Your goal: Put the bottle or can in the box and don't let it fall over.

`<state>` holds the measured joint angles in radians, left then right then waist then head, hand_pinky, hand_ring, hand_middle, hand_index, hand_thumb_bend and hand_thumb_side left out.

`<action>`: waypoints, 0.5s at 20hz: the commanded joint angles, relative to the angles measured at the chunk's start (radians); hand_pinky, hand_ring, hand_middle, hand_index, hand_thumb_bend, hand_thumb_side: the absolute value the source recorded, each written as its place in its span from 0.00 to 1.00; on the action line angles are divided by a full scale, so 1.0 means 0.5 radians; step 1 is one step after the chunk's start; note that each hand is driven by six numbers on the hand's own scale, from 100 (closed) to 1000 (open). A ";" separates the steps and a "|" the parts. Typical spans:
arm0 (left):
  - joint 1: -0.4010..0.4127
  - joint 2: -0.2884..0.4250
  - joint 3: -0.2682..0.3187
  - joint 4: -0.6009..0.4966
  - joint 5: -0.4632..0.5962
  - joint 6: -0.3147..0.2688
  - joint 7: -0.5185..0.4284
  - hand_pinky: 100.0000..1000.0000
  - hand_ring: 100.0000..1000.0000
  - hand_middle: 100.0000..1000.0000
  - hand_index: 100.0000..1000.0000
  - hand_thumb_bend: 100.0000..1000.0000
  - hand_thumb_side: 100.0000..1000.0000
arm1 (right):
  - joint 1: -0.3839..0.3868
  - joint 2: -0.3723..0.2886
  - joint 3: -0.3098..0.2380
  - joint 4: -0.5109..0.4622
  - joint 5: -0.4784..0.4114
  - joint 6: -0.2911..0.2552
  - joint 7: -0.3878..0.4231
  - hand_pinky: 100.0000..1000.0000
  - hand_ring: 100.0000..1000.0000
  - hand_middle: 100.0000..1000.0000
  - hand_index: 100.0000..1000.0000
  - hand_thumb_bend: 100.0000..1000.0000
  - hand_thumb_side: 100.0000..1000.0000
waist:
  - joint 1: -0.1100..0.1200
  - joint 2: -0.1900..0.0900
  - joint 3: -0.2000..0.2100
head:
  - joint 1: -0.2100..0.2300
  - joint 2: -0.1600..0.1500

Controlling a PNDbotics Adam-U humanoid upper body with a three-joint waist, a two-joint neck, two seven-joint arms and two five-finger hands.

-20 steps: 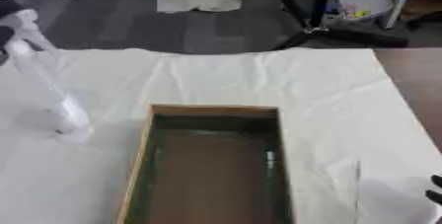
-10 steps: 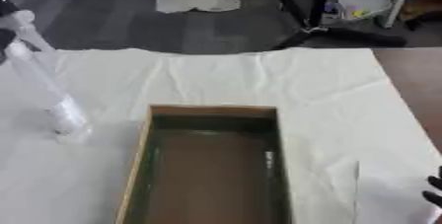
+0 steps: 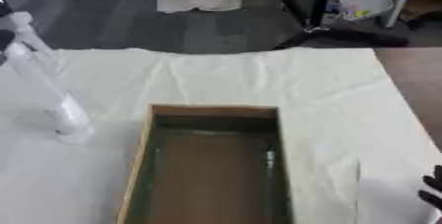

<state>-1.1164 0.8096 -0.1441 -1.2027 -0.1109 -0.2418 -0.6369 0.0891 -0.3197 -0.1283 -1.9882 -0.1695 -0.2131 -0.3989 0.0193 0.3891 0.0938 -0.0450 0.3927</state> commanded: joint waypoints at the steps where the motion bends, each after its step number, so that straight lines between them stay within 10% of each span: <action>1: -0.032 0.039 0.027 -0.011 0.004 -0.001 0.015 0.81 0.52 0.54 0.69 0.00 0.26 | -0.006 -0.010 -0.007 -0.024 -0.007 -0.002 0.001 0.71 0.77 0.78 0.69 0.00 0.80 | 0.001 -0.030 0.003 | -0.001 -0.018; 10: -0.036 0.028 0.026 -0.004 0.017 -0.008 0.024 0.80 0.50 0.50 0.65 0.00 0.27 | -0.011 0.001 -0.002 -0.024 -0.008 0.005 0.004 0.72 0.78 0.79 0.69 0.00 0.81 | 0.001 -0.028 0.004 | -0.003 -0.021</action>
<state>-1.1166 0.8013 -0.1441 -1.2016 -0.1087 -0.2450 -0.6300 0.0881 -0.3125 -0.1281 -1.9882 -0.1715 -0.2121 -0.3973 0.0190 0.3909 0.0941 -0.0457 0.3926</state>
